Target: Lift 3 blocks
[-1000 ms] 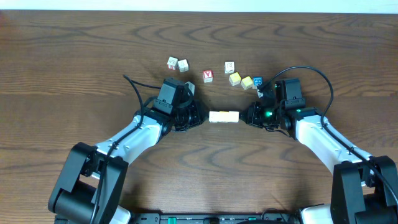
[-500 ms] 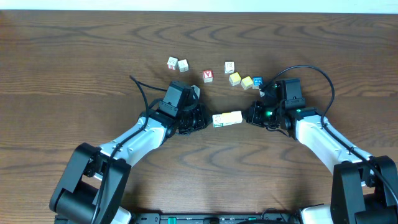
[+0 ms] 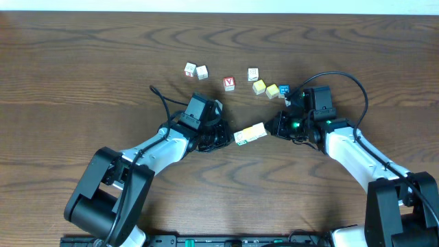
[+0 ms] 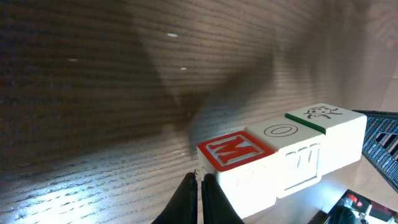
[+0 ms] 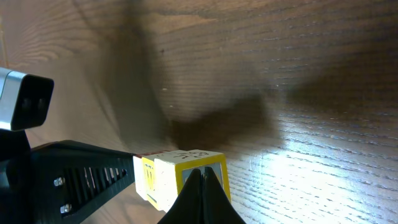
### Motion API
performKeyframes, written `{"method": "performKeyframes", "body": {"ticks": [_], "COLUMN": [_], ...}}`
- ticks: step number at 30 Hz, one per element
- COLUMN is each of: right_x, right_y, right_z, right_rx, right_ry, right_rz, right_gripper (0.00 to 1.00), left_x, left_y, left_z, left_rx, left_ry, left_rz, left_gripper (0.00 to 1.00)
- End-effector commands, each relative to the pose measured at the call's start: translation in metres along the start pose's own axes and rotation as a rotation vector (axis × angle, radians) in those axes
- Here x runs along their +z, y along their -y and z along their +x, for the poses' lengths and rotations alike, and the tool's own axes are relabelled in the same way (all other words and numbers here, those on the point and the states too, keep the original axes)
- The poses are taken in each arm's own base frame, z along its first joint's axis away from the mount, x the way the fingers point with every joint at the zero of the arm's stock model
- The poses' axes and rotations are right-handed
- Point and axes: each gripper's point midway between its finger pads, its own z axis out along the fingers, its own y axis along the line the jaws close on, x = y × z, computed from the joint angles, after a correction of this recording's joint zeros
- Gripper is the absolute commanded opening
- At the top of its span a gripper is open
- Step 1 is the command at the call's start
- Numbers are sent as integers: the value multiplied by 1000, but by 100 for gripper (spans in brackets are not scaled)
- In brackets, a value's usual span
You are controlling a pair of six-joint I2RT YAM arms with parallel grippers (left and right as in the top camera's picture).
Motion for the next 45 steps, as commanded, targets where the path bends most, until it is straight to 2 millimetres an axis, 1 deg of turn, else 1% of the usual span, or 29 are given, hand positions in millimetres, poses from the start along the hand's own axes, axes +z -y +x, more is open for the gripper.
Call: {"method": "performKeyframes", "body": {"ticks": [1,15,22,29,37,45], "right_x": [10,17,18,18,19,22], "right_y": [-26,-27,-23,-21,-17,-10], "right_z": [35,44,48,48,47,51], "right_rx": [-31,-65,-66,-72,-71,-61], "right_ry": [-130,-142,-151,-148,-142,-151], "right_rz": [-118,-80,-53,-37,-19,0], "right_gripper": [1,1,1,1,1,1], "left_x": [-1,-1,1,8,11,11], "left_y": [39,39,37,29,32,31], "left_z": [8,8,9,13,15,14], "left_rx": [72,72,67,51,64,63], "left_ry": [-48,-48,-53,-78,-80,-75], "left_rz": [122,122,116,103,108,103], "left_gripper": [7,7,7,7,7,7]}}
